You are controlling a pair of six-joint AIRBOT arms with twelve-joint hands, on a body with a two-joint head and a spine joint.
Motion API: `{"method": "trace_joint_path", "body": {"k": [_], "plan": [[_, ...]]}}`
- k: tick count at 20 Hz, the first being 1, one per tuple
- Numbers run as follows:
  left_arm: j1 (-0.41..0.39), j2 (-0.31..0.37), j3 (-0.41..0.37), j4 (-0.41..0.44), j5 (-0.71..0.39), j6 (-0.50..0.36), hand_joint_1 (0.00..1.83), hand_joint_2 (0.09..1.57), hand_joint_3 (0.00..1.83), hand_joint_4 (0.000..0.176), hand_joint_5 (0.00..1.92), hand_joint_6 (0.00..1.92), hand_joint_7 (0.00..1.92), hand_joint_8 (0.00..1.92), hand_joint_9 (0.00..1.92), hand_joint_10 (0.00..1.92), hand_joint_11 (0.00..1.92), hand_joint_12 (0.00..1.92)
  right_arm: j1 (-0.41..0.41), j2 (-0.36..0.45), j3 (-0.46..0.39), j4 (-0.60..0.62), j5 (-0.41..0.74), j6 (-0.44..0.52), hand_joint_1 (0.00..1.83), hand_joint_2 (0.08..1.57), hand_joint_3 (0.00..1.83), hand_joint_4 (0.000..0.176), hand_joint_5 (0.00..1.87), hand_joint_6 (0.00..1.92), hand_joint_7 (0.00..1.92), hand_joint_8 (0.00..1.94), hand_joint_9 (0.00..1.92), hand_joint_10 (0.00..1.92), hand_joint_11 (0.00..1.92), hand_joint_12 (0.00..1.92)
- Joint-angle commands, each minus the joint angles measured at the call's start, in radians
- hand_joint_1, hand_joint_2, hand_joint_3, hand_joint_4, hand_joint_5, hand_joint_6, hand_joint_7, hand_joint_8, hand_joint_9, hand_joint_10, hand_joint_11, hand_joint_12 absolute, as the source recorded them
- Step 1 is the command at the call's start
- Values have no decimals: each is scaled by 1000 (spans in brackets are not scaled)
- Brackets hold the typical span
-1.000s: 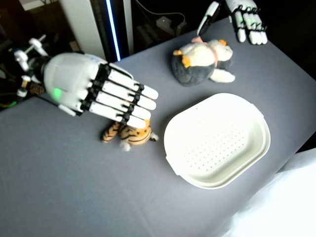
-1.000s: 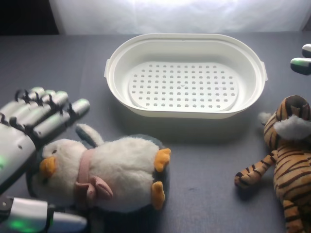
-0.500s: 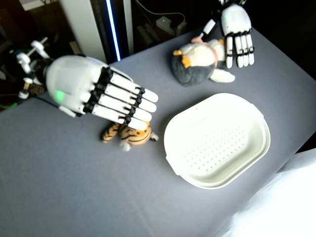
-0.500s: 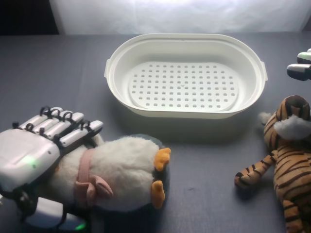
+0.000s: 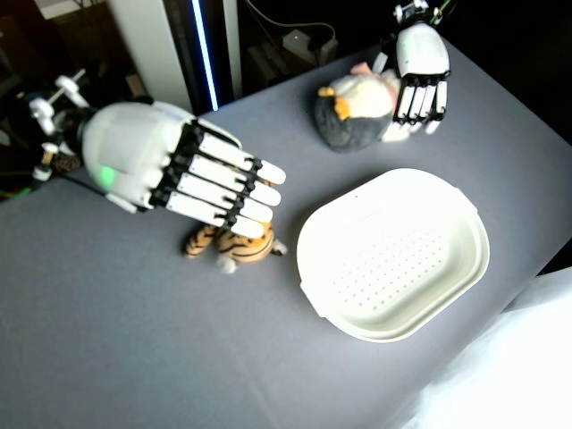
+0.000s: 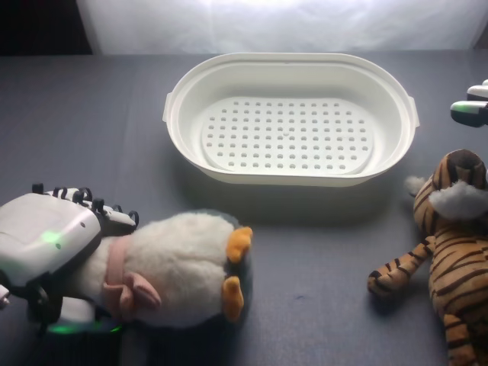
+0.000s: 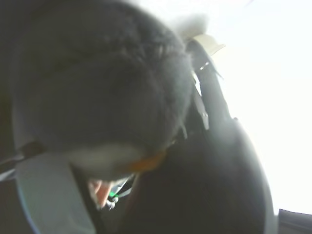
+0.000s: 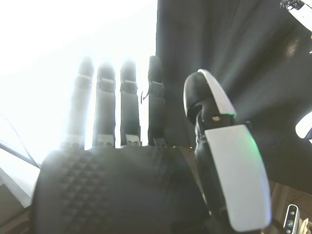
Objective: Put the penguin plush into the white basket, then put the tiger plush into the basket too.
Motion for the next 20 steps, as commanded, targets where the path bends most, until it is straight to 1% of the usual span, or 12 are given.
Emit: {"method": "trace_joint_path", "body": {"k": [1, 2, 4, 5, 6, 7, 9, 11, 12, 14, 16, 20], "plan": [[-8, -1, 3, 23, -134, -16, 1230, 1103, 0, 12, 1035, 847, 978, 1059, 827, 960, 546, 1402, 7, -1, 6, 9, 122, 10, 585, 1377, 0, 36, 556, 2, 454, 7, 404, 5, 393, 42], [-8, 7, 1, 30, -180, -40, 1345, 1113, 0, 0, 1016, 848, 973, 1008, 829, 1252, 581, 1363, 7, -1, 6, 9, 122, 11, 586, 1375, 0, 33, 557, 2, 465, 10, 411, 8, 394, 41], [-17, 23, 2, 44, -266, -81, 1245, 1089, 0, 0, 1088, 741, 995, 1062, 850, 1020, 636, 1387, 7, -1, 6, 9, 122, 11, 629, 1375, 0, 32, 553, 0, 477, 6, 424, 7, 404, 36], [-35, 29, 4, 47, -306, -83, 1268, 1089, 0, 0, 1179, 502, 942, 1232, 813, 1161, 595, 1504, 7, -2, 6, 9, 122, 11, 632, 1375, 0, 39, 549, 0, 484, 8, 431, 8, 409, 36], [-55, 29, 13, 45, -329, -83, 1264, 1088, 0, 0, 1190, 480, 937, 1241, 764, 1199, 540, 1554, 7, -2, 7, 9, 122, 11, 611, 1377, 0, 41, 545, 0, 489, 6, 435, 6, 412, 33], [-83, 26, 28, 33, -332, -77, 1356, 1096, 0, 0, 1084, 699, 1005, 1057, 822, 1226, 575, 1425, 8, -4, 9, 9, 122, 11, 623, 1380, 1, 29, 542, 0, 489, 3, 435, 4, 413, 29], [-156, -1, 81, 0, -280, -54, 1272, 1107, 0, 0, 1130, 477, 935, 1321, 748, 1419, 543, 1748, 9, -4, 11, 9, 122, 11, 652, 1377, 0, 39, 547, 3, 494, 4, 440, 5, 416, 25], [-223, -39, 141, -16, -211, -54, 1359, 1078, 0, 0, 1048, 821, 1101, 815, 883, 1166, 592, 1392, 9, -5, 12, 10, 122, 11, 694, 1367, 0, 39, 556, 4, 489, 0, 434, 1, 403, 16], [-272, -69, 185, -21, -162, -54, 1379, 1074, 0, 0, 1020, 961, 1115, 740, 924, 1064, 558, 1251, 9, -5, 13, 10, 122, 11, 703, 1369, 0, 37, 553, 2, 487, 0, 431, 0, 397, 12], [-351, -115, 252, -22, -77, -50, 1387, 1064, 0, 0, 1031, 959, 1199, 630, 911, 1048, 445, 1325, 9, -5, 15, 10, 122, 12, 724, 1364, 0, 35, 558, 2, 495, 3, 450, 5, 421, 20], [-422, -158, 315, -22, 21, -37, 1396, 1052, 1, 0, 1037, 823, 1207, 638, 967, 1091, 610, 1460, 9, -6, 18, 10, 122, 15, 728, 1359, 0, 29, 555, 0, 507, 7, 465, 10, 439, 25], [-543, -221, 414, -23, 232, 62, 1395, 1061, 0, 0, 1026, 859, 1097, 794, 1016, 1034, 755, 1145, 7, -7, 21, 10, 122, 18, 713, 1363, 0, 32, 548, 0, 517, 3, 460, 2, 438, 18]]}}
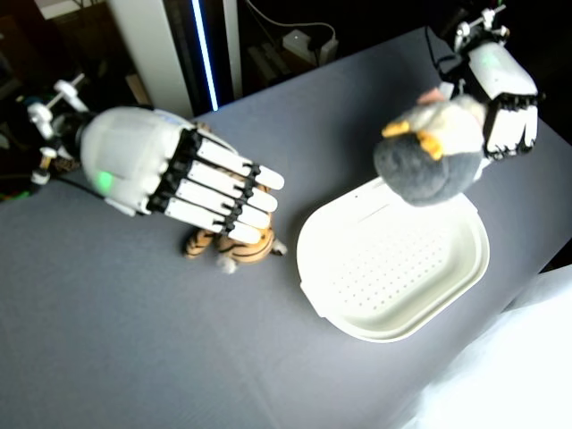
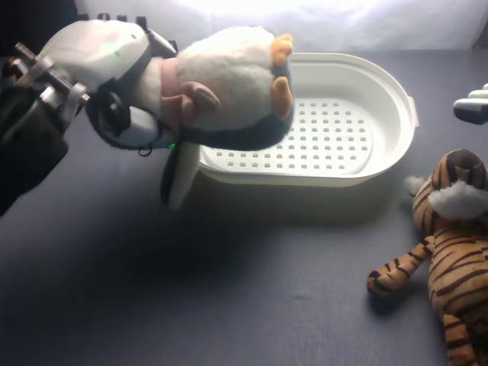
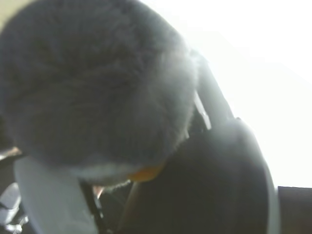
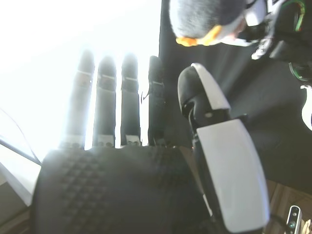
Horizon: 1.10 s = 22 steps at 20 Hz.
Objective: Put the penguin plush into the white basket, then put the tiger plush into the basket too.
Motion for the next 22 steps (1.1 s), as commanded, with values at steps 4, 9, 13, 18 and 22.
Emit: {"method": "trace_joint_path", "body": {"k": [4, 9, 13, 18, 22], "plan": [[-81, -15, 33, -2, 12, 101, 1393, 1061, 1, 0, 1048, 828, 1139, 714, 957, 1093, 620, 1228, 7, -6, 4, 8, 122, 7, 695, 1354, 0, 25, 562, 4, 527, 4, 462, 2, 439, 13], [-94, -25, 26, -1, 15, 132, 1162, 880, 0, 22, 514, 2, 577, 3, 599, 70, 115, 1039, 6, -7, 4, 9, 122, 13, 675, 1363, 1, 47, 576, 3, 515, 3, 459, 5, 444, 18], [-91, -17, 11, 7, 4, 136, 1097, 907, 2, 109, 323, 2, 327, 5, 290, 3, 0, 732, 5, -9, 3, 9, 122, 19, 722, 1359, 0, 13, 600, 7, 536, 7, 487, 10, 468, 30], [-64, 4, -29, 8, -54, 136, 1047, 919, 2, 175, 222, 0, 269, 0, 234, 0, 0, 603, 2, -9, 4, 3, 123, 28, 711, 1360, 0, 15, 595, 1, 536, 2, 489, 6, 459, 30], [11, 81, -153, 60, -222, 95, 1025, 859, 0, 176, 25, 0, 42, 0, 56, 2, 0, 475, 2, 11, -5, -37, 160, 37, 829, 1341, 0, 18, 569, 2, 526, 3, 589, 35, 654, 120]]}}
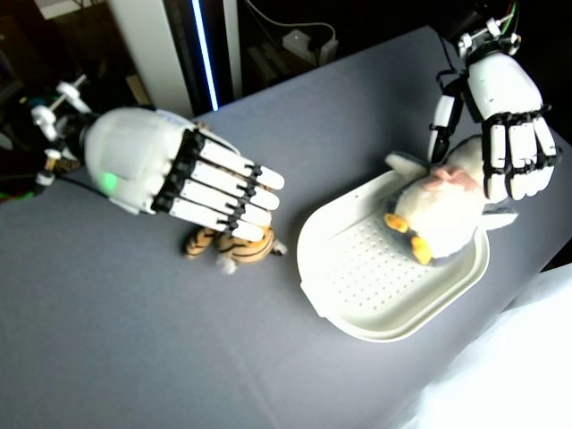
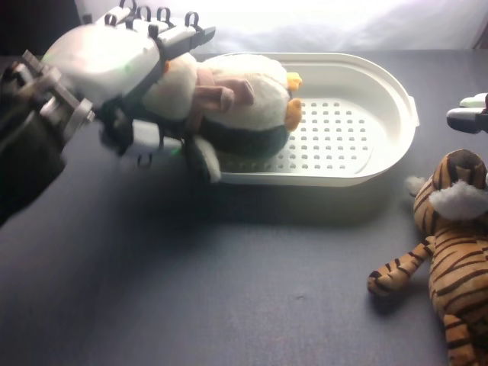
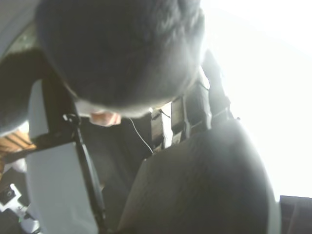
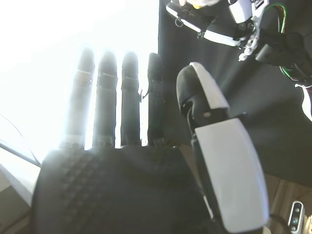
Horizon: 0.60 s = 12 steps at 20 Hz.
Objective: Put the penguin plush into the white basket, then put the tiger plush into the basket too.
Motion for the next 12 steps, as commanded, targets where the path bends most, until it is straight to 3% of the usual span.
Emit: {"method": "trace_joint_path", "body": {"k": [1, 2, 3, 4, 6, 7, 9, 11, 12], "plan": [[3, 15, -18, 58, -218, -41, 1015, 845, 0, 176, 4, 0, 8, 0, 12, 0, 0, 377, 4, 15, -7, -16, 174, 10, 864, 1331, 0, 16, 566, 1, 525, 1, 623, 18, 692, 152], [40, 39, -55, 106, -316, -131, 985, 816, 0, 176, 0, 0, 1, 0, 2, 0, 0, 267, 4, 36, -28, -60, 204, 5, 834, 1277, 0, 21, 558, 0, 538, 1, 687, 13, 734, 190], [62, 51, -72, 126, -367, -172, 863, 798, 0, 176, 0, 0, 0, 0, 0, 0, 0, 176, 6, 46, -37, -81, 212, -4, 832, 1239, 0, 72, 552, 0, 529, 0, 653, 2, 657, 349], [107, 72, -104, 149, -445, -226, 944, 792, 0, 176, 0, 0, 0, 0, 0, 0, 0, 34, 7, 62, -48, -121, 213, -11, 826, 1229, 4, 97, 536, 10, 512, 12, 614, 0, 561, 500], [170, 93, -141, 160, -544, -275, 966, 790, 0, 176, 0, 0, 0, 0, 0, 0, 0, 0, 4, 79, -57, -160, 200, -4, 831, 1227, 0, 105, 538, 0, 516, 0, 604, 0, 470, 694], [204, 103, -161, 164, -594, -289, 957, 825, 8, 176, 0, 0, 0, 0, 0, 0, 0, 0, 4, 89, -64, -182, 184, -3, 815, 1231, 2, 109, 419, 0, 437, 0, 503, 0, 336, 646], [273, 131, -208, 168, -683, -295, 841, 752, 0, 176, 0, 0, 0, 0, 0, 0, 0, 0, 4, 111, -72, -228, 122, 3, 783, 1189, 0, 102, 408, 1, 473, 5, 643, 26, 464, 709], [318, 159, -240, 181, -719, -295, 767, 730, 0, 176, 0, 0, 0, 0, 0, 0, 0, 0, 4, 124, -65, -268, 26, 27, 708, 1201, 0, 120, 379, 0, 459, 0, 718, 14, 483, 839], [329, 169, -251, 189, -723, -295, 772, 732, 0, 176, 0, 0, 0, 0, 0, 0, 0, 0, 6, 127, -61, -285, -11, 39, 742, 1179, 0, 128, 328, 0, 396, 0, 633, 2, 436, 833]]}}
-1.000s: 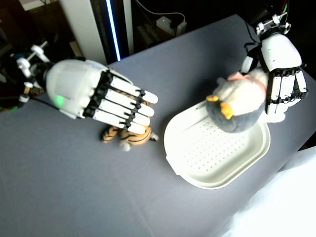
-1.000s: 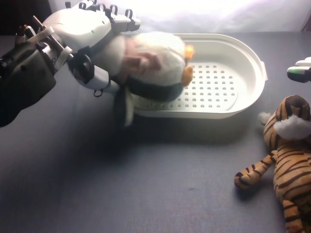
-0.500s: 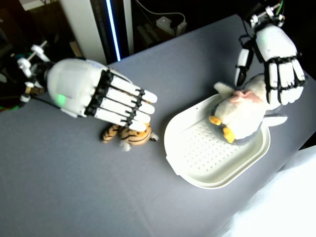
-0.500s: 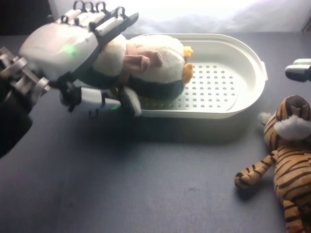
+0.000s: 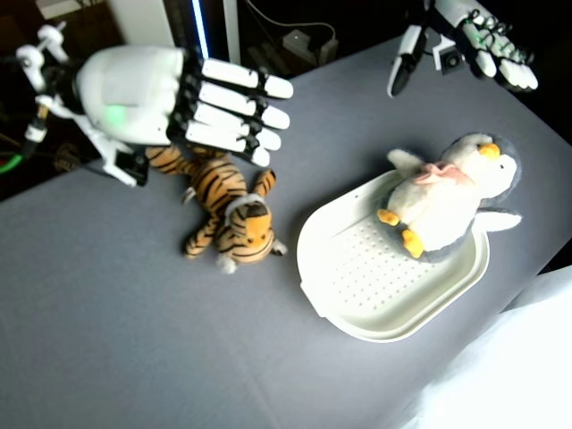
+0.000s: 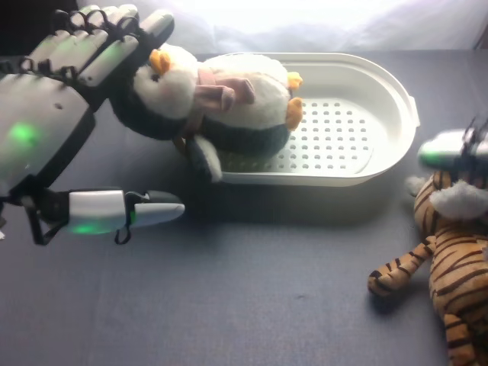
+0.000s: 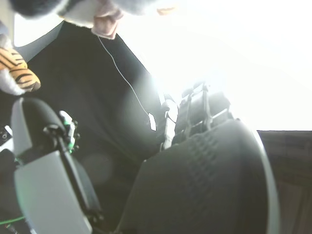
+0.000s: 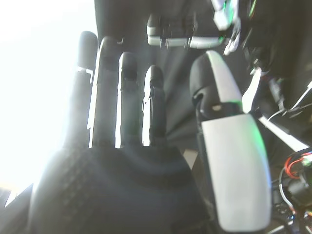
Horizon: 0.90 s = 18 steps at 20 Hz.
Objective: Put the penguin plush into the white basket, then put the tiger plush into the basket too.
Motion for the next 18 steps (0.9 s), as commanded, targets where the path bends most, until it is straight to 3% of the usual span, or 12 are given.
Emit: {"method": "trace_joint_path", "body": {"k": [1, 3, 9, 10, 11, 12, 13, 14, 15, 16, 17, 18], "plan": [[-3, 8, -8, 28, -132, -1, 764, 763, 0, 176, 0, 0, 0, 0, 0, 0, 0, 0, 9, 6, 6, 10, 43, 19, 733, 1156, 0, 154, 275, 0, 351, 0, 574, 0, 363, 805], [11, 16, -17, 36, -120, -3, 785, 764, 0, 176, 0, 0, 0, 0, 0, 0, 0, 0, 14, 6, 11, -12, -32, 22, 796, 1093, 0, 161, 270, 0, 359, 0, 546, 0, 230, 984], [22, 16, -20, 48, -106, -25, 765, 754, 0, 176, 0, 0, 0, 0, 0, 0, 0, 0, 34, -3, 33, -54, -183, 21, 784, 1088, 0, 138, 329, 0, 381, 0, 533, 0, 221, 846], [22, 16, -20, 50, -106, -27, 751, 761, 0, 176, 0, 0, 0, 0, 0, 0, 0, 0, 49, -6, 38, -71, -209, 21, 951, 1073, 0, 112, 331, 0, 377, 0, 542, 2, 251, 813], [23, 16, -20, 53, -110, -33, 750, 776, 3, 176, 0, 0, 0, 0, 0, 0, 0, 0, 75, -11, 43, -98, -243, 21, 1134, 1086, 3, 45, 354, 7, 346, 2, 614, 28, 469, 898], [23, 16, -21, 55, -112, -35, 750, 776, 3, 176, 0, 0, 0, 0, 0, 0, 0, 0, 89, -15, 46, -111, -259, 21, 1134, 1086, 3, 45, 354, 7, 346, 2, 614, 28, 469, 898], [24, 16, -21, 56, -117, -37, 764, 773, 1, 176, 0, 0, 0, 0, 0, 0, 0, 0, 106, -21, 51, -126, -279, 20, 1275, 1048, 0, 0, 419, 6, 399, 8, 713, 56, 580, 922], [26, 16, -23, 57, -122, -39, 783, 766, 0, 176, 0, 0, 0, 0, 0, 0, 0, 0, 126, -29, 57, -136, -304, 12, 1425, 1021, 0, 0, 494, 5, 487, 17, 896, 145, 717, 1023], [28, 16, -23, 57, -128, -44, 781, 761, 0, 176, 0, 0, 0, 0, 0, 0, 0, 0, 138, -34, 59, -137, -319, 1, 1679, 1025, 0, 0, 545, 1, 536, 15, 833, 936, 907, 1257], [30, 16, -23, 57, -133, -46, 761, 779, 4, 176, 0, 0, 0, 0, 0, 0, 0, 0, 144, -35, 59, -137, -331, -11, 1736, 1009, 0, 0, 588, 3, 602, 25, 815, 1238, 988, 1152], [32, 18, -23, 57, -139, -48, 720, 777, 3, 176, 0, 0, 0, 0, 0, 0, 0, 0, 146, -35, 59, -138, -336, -14, 1751, 1004, 0, 0, 625, 6, 651, 40, 772, 1385, 1050, 1052], [33, 19, -24, 57, -141, -48, 711, 788, 8, 176, 0, 0, 0, 0, 0, 0, 0, 0, 146, -35, 59, -137, -337, -14, 1754, 999, 0, 0, 661, 17, 697, 59, 815, 1316, 1030, 1106]]}}
